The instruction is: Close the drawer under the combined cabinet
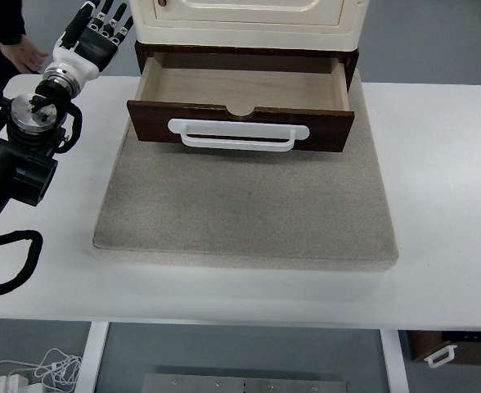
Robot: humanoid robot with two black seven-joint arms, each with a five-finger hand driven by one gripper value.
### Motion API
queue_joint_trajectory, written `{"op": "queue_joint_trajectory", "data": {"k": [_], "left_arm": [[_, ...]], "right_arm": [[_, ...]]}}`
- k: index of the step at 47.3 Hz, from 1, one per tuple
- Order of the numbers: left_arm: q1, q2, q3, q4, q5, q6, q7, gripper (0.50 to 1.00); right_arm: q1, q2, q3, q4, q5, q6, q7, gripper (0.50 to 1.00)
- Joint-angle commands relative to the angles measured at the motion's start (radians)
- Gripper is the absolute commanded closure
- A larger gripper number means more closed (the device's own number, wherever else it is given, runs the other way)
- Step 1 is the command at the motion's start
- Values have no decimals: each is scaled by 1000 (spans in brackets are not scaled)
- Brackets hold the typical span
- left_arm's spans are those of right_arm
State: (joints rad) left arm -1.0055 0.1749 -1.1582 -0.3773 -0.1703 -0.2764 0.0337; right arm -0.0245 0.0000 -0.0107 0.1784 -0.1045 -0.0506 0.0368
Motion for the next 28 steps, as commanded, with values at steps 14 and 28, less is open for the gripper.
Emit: {"op": "queue_joint_trajectory", "data": {"k": [14,28], "left_arm": [[-7,9,-2,-6,-3,-1,-34,500],[-13,44,-3,-6,-6,-9,-35,500]], "right_arm": [[0,0,0,0,0,0,0,548],[0,0,0,0,0,1,0,548]]}}
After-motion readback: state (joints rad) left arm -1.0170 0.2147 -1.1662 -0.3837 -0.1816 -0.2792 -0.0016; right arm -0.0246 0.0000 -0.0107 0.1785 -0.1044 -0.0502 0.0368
